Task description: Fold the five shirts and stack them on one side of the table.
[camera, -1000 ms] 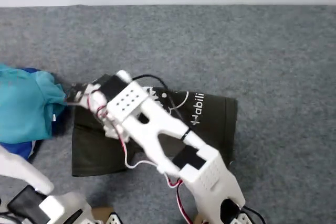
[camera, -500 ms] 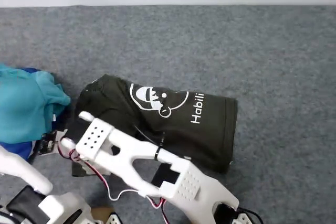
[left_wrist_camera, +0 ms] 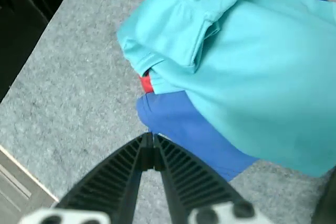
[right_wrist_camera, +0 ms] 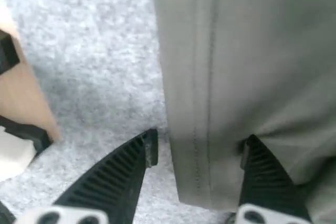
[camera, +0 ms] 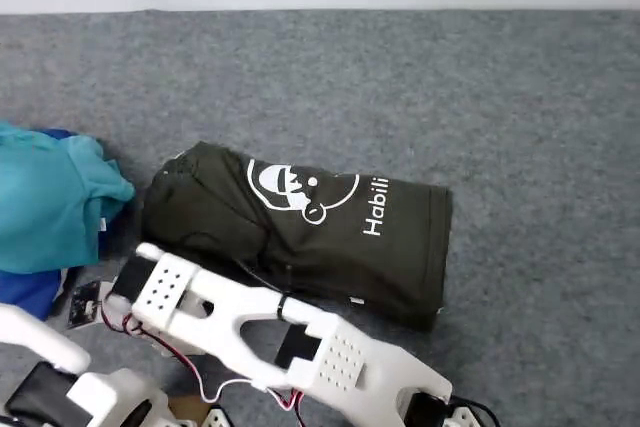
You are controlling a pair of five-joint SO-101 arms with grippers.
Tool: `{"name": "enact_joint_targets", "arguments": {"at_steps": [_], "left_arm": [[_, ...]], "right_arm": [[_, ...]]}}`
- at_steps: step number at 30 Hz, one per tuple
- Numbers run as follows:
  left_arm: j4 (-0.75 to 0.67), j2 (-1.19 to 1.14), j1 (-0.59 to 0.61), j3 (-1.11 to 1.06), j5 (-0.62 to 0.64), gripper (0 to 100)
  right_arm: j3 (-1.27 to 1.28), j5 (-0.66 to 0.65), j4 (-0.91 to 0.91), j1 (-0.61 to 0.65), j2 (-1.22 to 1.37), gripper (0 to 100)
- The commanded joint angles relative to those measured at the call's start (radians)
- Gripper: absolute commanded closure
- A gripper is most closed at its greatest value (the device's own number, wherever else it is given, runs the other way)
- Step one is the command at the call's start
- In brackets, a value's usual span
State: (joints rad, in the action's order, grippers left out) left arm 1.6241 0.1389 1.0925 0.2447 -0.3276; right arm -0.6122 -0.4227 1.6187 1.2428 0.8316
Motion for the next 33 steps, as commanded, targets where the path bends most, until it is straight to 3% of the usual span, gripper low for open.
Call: {"name": "enact_joint_targets", "arguments": {"at_steps": [1,7,14,20,33], "left_arm": [[-0.020,0.035,0.020,0.002,0.002,100],[0.002,0.040,0.029,0.002,0.002,100],[0.014,0.040,0.029,0.002,0.002,100],[0.014,0.040,0.021,0.002,0.002,100],[0.012,0.031,-0.015,0.002,0.003,100]], "right_arm": [[-0.049,-0.009,-0.028,0.018,0.016,75.0],[-0.051,-0.015,-0.045,-0.007,0.045,92.0],[-0.051,-0.051,-0.047,-0.031,-0.021,98.7],[-0.051,-0.087,-0.047,-0.096,-0.108,98.8],[-0.051,-0.089,-0.153,-0.364,-0.193,98.8]]}}
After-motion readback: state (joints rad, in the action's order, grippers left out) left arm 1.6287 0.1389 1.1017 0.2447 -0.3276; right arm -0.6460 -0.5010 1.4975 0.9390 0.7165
